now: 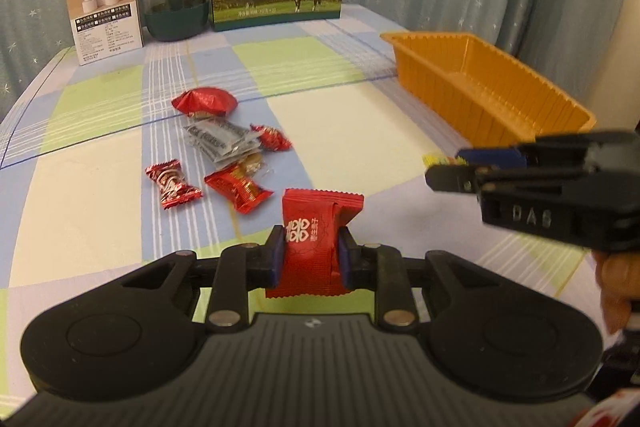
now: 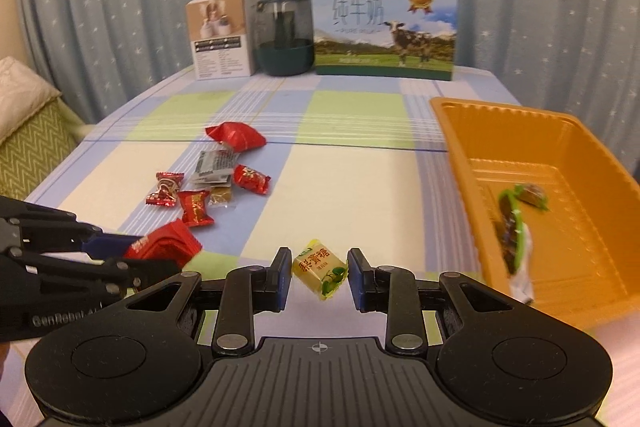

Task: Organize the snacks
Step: 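Carry both candies over the orange tray and open both tools to release them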

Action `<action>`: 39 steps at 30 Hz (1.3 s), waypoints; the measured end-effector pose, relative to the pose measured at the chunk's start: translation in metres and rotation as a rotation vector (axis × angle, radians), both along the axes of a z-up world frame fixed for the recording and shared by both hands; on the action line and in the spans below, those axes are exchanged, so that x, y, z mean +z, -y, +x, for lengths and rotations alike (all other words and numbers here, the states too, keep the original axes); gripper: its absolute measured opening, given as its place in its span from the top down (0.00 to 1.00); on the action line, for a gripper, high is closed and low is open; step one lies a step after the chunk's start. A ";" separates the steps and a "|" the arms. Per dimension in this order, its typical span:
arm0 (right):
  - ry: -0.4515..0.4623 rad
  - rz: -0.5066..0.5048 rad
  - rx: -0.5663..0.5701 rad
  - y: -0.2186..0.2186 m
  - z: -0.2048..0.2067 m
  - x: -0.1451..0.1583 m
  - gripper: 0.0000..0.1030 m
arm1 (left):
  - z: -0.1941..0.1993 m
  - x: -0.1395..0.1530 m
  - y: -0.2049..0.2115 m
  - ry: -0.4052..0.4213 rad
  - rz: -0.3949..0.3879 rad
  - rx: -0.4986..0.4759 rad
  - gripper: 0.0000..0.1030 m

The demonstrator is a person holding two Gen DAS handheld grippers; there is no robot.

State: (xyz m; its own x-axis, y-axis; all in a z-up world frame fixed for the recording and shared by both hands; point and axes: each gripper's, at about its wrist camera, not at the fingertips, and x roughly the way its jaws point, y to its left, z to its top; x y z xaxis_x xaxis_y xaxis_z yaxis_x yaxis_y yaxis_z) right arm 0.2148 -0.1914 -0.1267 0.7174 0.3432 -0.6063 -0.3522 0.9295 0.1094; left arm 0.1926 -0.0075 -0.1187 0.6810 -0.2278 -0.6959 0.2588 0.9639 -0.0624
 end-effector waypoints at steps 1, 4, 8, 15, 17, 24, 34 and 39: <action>0.008 0.001 -0.010 0.003 -0.004 0.002 0.70 | -0.001 0.003 0.002 0.004 -0.006 0.005 0.77; 0.041 0.001 -0.035 0.011 -0.013 0.010 0.70 | -0.003 0.012 0.011 0.013 -0.027 0.008 0.77; 0.089 -0.006 -0.075 0.024 -0.020 0.022 0.70 | -0.003 0.024 0.028 0.030 -0.032 -0.017 0.77; 0.135 -0.001 -0.174 0.058 -0.015 0.041 0.70 | 0.006 0.041 0.063 0.060 -0.041 -0.063 0.77; 0.144 -0.005 -0.203 0.067 -0.014 0.044 0.70 | 0.009 0.045 0.074 0.068 -0.040 -0.080 0.77; 0.156 -0.006 -0.279 0.101 -0.007 0.050 0.70 | 0.024 0.053 0.112 0.086 -0.050 -0.136 0.77; 0.151 0.010 -0.388 0.143 0.005 0.048 0.70 | 0.047 0.051 0.153 0.085 -0.059 -0.184 0.77; 0.131 0.023 -0.429 0.159 0.014 0.045 0.70 | 0.058 0.047 0.167 0.077 -0.056 -0.200 0.77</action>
